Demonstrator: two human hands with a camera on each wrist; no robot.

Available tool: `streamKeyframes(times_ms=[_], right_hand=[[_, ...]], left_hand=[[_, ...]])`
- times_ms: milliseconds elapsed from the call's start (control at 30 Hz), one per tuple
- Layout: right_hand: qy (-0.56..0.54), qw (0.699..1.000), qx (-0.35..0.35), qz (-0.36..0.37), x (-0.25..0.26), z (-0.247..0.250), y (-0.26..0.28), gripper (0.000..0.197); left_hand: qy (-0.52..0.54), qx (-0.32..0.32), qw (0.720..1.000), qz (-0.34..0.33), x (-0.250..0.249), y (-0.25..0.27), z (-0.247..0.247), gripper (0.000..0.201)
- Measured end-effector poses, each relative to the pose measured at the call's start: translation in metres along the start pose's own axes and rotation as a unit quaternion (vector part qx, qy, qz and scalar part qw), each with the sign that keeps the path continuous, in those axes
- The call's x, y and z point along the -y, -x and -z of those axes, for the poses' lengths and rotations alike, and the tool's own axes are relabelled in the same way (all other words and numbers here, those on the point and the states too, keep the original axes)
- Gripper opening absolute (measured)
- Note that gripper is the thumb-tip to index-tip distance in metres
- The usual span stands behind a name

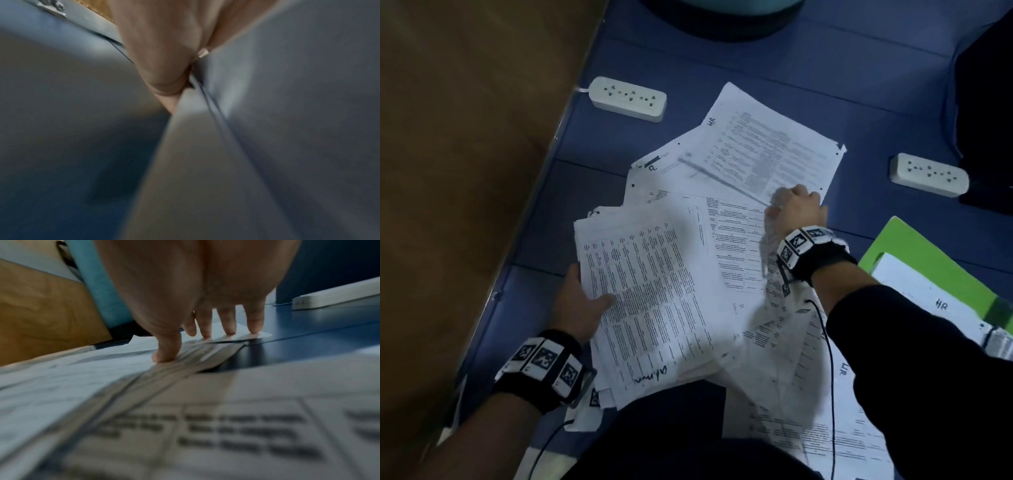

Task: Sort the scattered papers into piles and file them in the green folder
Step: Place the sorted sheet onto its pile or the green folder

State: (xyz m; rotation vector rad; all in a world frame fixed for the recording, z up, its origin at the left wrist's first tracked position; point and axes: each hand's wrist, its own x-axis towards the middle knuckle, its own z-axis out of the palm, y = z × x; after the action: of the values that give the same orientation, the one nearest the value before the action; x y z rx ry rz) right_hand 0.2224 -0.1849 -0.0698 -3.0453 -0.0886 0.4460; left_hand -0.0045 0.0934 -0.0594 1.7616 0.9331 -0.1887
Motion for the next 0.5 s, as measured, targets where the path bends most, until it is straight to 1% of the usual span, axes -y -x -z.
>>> streamKeyframes(times_ms=[67,100,133,200,233,267,300,333,367,433,500], right_hand=[[0.029,0.999,0.009,0.014,0.001,0.003,0.012,0.029],[0.025,1.0,0.014,0.013,0.001,0.007,0.017,0.026],[0.001,1.0,0.012,0.007,0.001,0.014,0.022,0.022],[-0.055,0.998,-0.027,0.019,0.004,0.029,0.038,0.02],[-0.069,0.995,-0.049,0.046,0.009,0.036,0.05,0.021],[-0.079,0.992,-0.055,0.082,0.016,0.042,0.065,0.021],[-0.094,0.988,-0.044,0.117,0.026,0.044,0.083,0.02],[-0.112,0.982,-0.024,0.15,0.037,0.044,0.101,0.019],[-0.132,0.974,0.001,0.184,0.05,0.042,0.12,0.02],[-0.156,0.957,0.05,0.24,0.074,0.03,0.152,0.027],[-0.156,0.948,0.106,0.258,0.098,0.011,0.175,0.03]], left_hand=[[0.004,-0.001,1.0,-0.006,-0.002,0.001,-0.002,0.051],[0.006,-0.006,1.0,-0.012,-0.003,0.002,-0.003,0.053],[0.01,-0.013,1.0,-0.018,-0.005,0.004,-0.003,0.059],[0.031,-0.024,0.999,-0.032,-0.009,0.009,-0.003,0.083],[0.047,-0.027,0.998,-0.038,-0.011,0.013,-0.003,0.094],[0.063,-0.03,0.997,-0.04,-0.013,0.016,-0.003,0.101],[0.068,-0.03,0.996,-0.047,-0.014,0.019,-0.004,0.102],[0.057,-0.027,0.996,-0.058,-0.015,0.021,-0.004,0.097],[0.037,-0.022,0.997,-0.067,-0.015,0.022,-0.006,0.085],[0.018,-0.022,0.997,-0.075,-0.011,0.021,-0.008,0.049],[0.049,-0.013,0.996,-0.077,-0.011,0.023,-0.011,0.026]])
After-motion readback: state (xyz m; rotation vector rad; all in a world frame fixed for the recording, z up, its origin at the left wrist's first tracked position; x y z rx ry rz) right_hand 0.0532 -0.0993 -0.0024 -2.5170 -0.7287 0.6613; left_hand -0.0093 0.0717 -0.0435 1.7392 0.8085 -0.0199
